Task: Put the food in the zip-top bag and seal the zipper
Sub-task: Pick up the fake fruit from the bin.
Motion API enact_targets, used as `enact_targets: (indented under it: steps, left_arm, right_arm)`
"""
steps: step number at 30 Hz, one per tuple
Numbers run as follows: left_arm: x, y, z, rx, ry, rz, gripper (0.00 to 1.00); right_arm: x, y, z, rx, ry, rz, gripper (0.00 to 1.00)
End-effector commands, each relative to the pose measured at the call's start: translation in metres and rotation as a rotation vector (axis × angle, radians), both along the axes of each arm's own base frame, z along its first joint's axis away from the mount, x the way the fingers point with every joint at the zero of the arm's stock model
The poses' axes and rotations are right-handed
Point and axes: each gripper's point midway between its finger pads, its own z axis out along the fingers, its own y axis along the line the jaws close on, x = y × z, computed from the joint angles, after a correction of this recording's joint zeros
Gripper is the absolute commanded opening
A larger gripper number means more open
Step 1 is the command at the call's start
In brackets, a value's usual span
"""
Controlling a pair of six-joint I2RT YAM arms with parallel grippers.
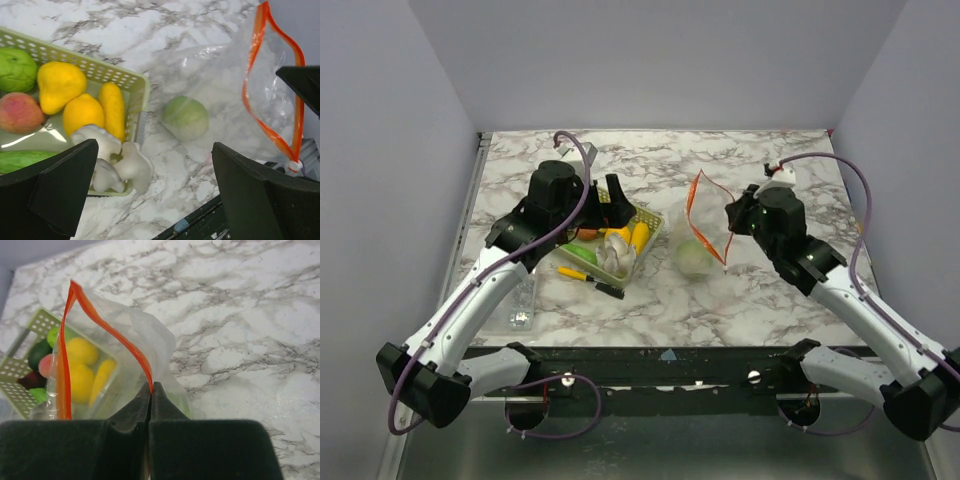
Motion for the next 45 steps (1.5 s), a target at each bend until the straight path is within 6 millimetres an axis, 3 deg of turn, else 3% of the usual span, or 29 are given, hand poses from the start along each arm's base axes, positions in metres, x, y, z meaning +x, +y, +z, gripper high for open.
enact_targets:
  steps: [1,5,8,12,17,26,33,41,43,45]
  left_arm:
    - [0.025,0.027,-0.028,0.013,0.097,0.093,0.99]
    - [0.049,0.056,-0.051,0.087,0.142,0.194,0.99]
    - [0.065,0.072,-0.074,0.139,0.219,0.237,0.99]
    - [0.086,0.088,-0.112,0.186,0.313,0.288,0.98]
    - [0.105,0.099,-0.148,0.157,0.394,0.373,0.91]
    - [0.114,0.11,-0.204,0.258,0.503,0.423,0.78]
    - [0.121,0.118,-0.218,0.29,0.485,0.468,0.77]
    - [0.131,0.113,-0.225,0.281,0.491,0.459,0.66]
    - [0.129,0.113,-0.224,0.28,0.496,0.458,0.59]
    - [0.127,0.111,-0.218,0.265,0.477,0.448,0.46]
  right_arm:
    - [0.006,0.001,-0.032,-0.087,0.116,-0.011,0.01]
    - [-0.001,0.0,0.008,-0.036,-0.009,0.026,0.01]
    - [-0.006,-0.011,0.024,-0.043,-0.068,0.004,0.01]
    - [-0.003,-0.022,0.01,-0.106,-0.053,-0.041,0.01]
    - [-0.004,-0.02,0.006,-0.111,-0.038,-0.029,0.01]
    - [-0.004,-0.027,-0.014,-0.18,-0.016,-0.036,0.01]
    - [-0.006,-0.015,-0.021,-0.131,0.001,0.007,0.01]
    - [-0.007,-0.008,-0.025,-0.094,0.014,0.024,0.01]
    - [-0.007,-0.009,-0.023,-0.09,0.01,0.022,0.01]
    - [-0.007,-0.008,-0.023,-0.087,0.01,0.024,0.01]
